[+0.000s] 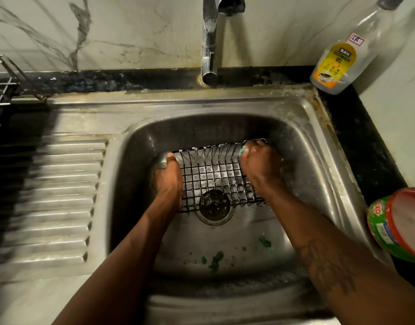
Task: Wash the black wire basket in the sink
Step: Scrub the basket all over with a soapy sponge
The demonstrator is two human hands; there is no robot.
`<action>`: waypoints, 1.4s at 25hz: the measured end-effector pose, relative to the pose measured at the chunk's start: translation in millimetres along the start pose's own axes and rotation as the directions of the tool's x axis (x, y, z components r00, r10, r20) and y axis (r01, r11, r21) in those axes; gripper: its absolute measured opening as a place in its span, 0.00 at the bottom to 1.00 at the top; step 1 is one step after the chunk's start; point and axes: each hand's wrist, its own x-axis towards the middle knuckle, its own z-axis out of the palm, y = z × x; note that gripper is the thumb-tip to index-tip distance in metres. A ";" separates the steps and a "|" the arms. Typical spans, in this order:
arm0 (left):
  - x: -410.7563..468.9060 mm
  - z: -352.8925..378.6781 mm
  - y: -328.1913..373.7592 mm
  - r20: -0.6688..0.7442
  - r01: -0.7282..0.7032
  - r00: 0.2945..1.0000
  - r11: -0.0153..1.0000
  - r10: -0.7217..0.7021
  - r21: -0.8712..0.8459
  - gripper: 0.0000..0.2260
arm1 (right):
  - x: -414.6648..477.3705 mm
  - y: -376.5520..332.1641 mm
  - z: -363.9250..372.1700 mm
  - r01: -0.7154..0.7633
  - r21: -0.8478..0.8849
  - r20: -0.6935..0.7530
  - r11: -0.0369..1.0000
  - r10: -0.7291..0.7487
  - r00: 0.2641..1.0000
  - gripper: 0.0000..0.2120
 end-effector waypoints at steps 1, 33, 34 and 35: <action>1.0 0.4 -0.8 0.008 -0.006 1.000 1.000 0.006 0.000 0.46 | -0.7 1.2 0.1 -0.013 0.014 -0.057 1.000 0.014 0.998 0.07; -12.7 -14.4 27.0 0.451 -0.801 0.442 0.114 0.775 0.588 0.12 | 9.0 -7.8 14.2 0.342 0.054 0.265 0.938 -0.344 0.901 0.14; -11.4 -11.9 25.6 0.505 -0.799 0.423 0.047 0.752 0.600 0.13 | 9.9 -11.4 15.4 0.363 0.075 0.276 0.929 -0.369 0.887 0.15; -9.4 -10.0 23.2 0.534 -0.785 0.418 -0.004 0.735 0.619 0.14 | 9.3 -15.2 16.3 0.368 0.093 0.284 0.925 -0.379 0.881 0.16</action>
